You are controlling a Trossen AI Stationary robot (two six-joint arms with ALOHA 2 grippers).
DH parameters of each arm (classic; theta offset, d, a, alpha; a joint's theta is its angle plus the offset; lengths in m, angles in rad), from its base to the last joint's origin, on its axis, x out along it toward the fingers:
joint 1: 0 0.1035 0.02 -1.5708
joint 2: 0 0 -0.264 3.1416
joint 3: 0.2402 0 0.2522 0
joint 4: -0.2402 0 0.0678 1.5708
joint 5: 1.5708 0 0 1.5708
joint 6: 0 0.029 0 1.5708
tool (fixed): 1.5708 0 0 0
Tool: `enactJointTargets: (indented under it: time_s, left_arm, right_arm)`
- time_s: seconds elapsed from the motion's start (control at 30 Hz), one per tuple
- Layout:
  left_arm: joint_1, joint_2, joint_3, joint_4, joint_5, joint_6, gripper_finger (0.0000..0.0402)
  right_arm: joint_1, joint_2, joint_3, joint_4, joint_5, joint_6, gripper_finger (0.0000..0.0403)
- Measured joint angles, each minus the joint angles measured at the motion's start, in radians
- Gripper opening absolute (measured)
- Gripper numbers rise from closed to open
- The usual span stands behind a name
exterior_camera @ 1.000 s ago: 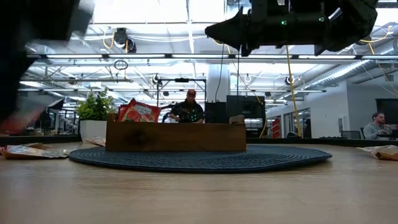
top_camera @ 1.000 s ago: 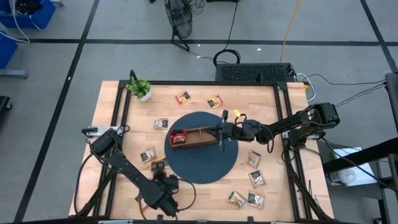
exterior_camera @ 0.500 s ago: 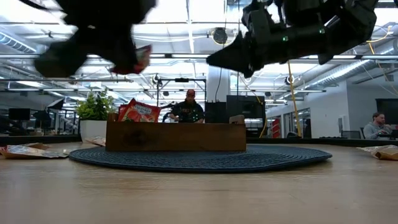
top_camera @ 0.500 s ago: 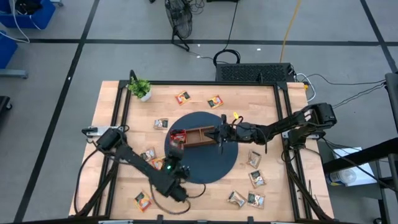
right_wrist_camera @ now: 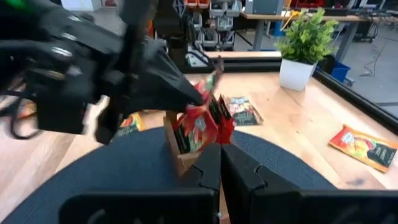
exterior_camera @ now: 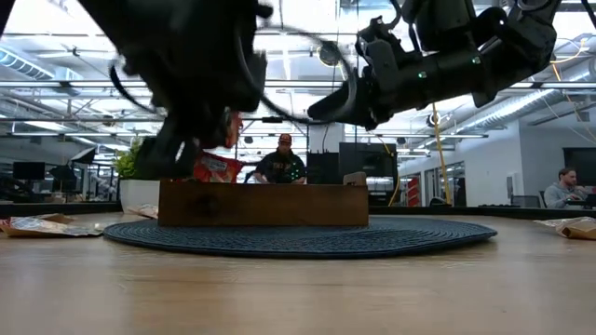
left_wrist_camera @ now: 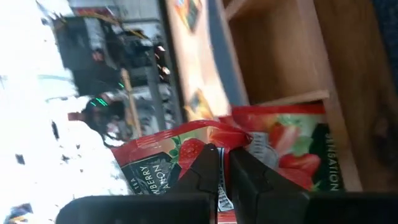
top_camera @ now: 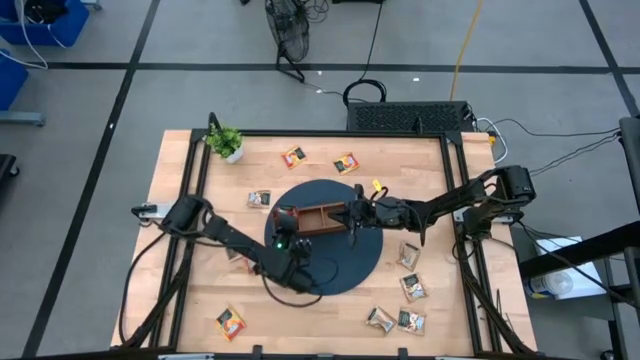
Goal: Pick & Place Tea
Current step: Put the red tea bag into the left section of the wooden organizer
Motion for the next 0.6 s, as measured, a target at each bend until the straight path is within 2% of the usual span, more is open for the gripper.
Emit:
enactJointTargets:
  time_s: [0.2,0.4,0.6]
  left_arm:
    - [0.024,0.0,-0.109,0.157,0.084,0.004,0.0019]
    - [0.038,-0.005,-0.152,0.197,0.116,-0.015,0.002]
    - [0.034,-0.005,-0.138,0.19,0.14,-0.08,0.0065]
  right_arm:
    - [0.0,0.0,0.0,-0.022,0.0,-0.001,0.0]
    - [0.0,0.0,0.0,-0.026,-0.001,-0.001,0.0]
    - [0.0,0.0,0.0,-0.032,-0.001,0.007,0.0]
